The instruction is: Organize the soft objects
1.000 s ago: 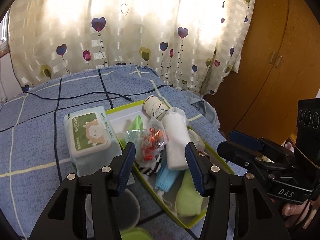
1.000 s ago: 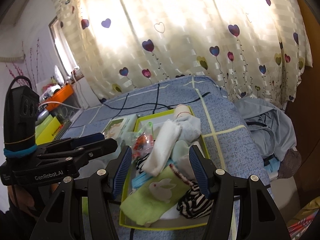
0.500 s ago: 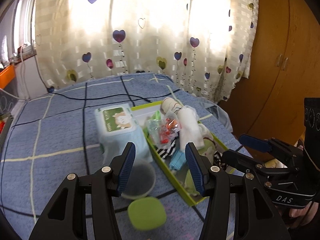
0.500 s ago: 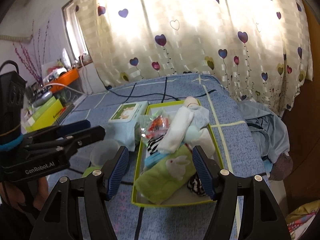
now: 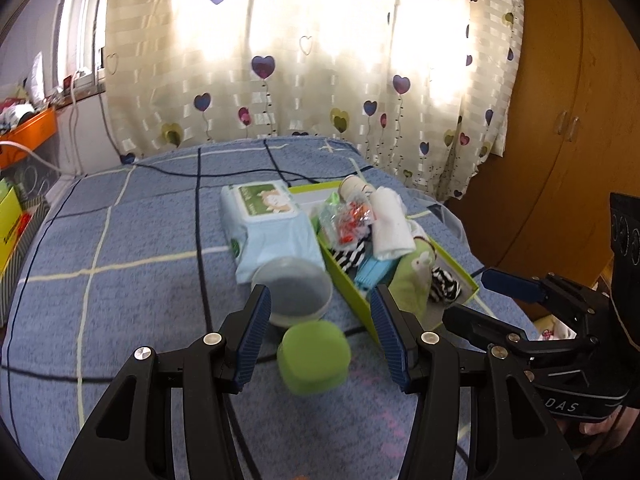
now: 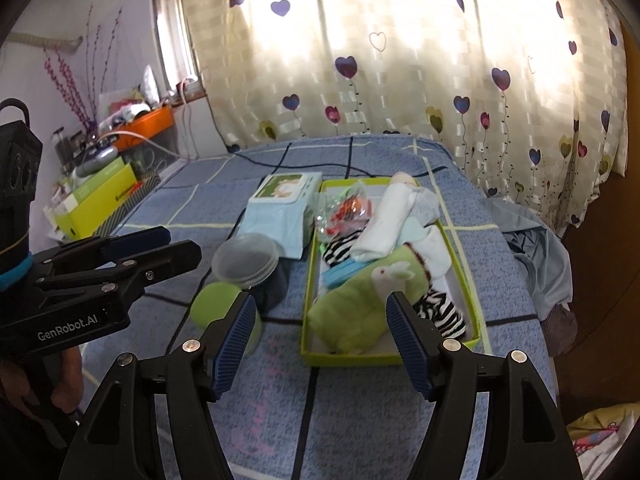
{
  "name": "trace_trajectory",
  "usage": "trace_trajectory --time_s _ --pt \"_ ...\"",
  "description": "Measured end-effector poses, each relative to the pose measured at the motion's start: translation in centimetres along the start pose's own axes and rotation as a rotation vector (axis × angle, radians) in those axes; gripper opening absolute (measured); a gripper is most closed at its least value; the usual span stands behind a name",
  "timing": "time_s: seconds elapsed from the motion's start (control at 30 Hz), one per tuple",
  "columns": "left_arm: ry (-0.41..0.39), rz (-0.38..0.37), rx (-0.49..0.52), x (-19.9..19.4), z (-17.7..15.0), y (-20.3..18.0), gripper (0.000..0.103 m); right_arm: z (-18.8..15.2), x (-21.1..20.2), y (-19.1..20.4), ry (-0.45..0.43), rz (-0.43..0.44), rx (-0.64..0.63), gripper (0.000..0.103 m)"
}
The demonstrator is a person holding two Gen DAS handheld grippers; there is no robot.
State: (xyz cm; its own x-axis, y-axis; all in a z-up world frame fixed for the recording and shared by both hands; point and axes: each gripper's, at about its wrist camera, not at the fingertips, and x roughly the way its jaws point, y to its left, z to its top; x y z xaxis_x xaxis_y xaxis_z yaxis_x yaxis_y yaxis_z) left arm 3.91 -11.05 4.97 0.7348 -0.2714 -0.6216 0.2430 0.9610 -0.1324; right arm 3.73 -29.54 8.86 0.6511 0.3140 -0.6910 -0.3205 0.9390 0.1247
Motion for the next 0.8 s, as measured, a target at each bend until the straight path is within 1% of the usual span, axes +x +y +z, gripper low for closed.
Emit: trace_trajectory --time_s 0.13,0.37,0.47,0.57,0.7,0.8 --pt "0.0 0.027 -0.011 -0.6 -1.0 0.4 0.053 -0.7 0.2 0.7 0.017 0.005 -0.012 0.069" --pt "0.014 0.017 -0.038 -0.8 -2.1 0.9 0.053 -1.1 0.2 1.5 0.027 -0.006 -0.032 0.07" --pt "0.023 0.022 -0.038 -0.7 -2.7 0.8 0.053 -1.4 0.1 1.5 0.033 -0.019 -0.036 0.071" --pt "0.038 0.004 -0.04 -0.4 -3.1 0.6 0.053 -1.6 0.1 1.6 0.039 -0.028 -0.04 0.071" --pt "0.053 0.009 -0.035 0.1 -3.4 0.5 0.053 -1.9 0.3 1.6 0.051 -0.04 -0.046 0.071" --pt "0.062 -0.006 -0.033 0.4 -3.6 0.4 0.053 -1.9 0.4 1.6 0.055 -0.041 -0.045 0.071"
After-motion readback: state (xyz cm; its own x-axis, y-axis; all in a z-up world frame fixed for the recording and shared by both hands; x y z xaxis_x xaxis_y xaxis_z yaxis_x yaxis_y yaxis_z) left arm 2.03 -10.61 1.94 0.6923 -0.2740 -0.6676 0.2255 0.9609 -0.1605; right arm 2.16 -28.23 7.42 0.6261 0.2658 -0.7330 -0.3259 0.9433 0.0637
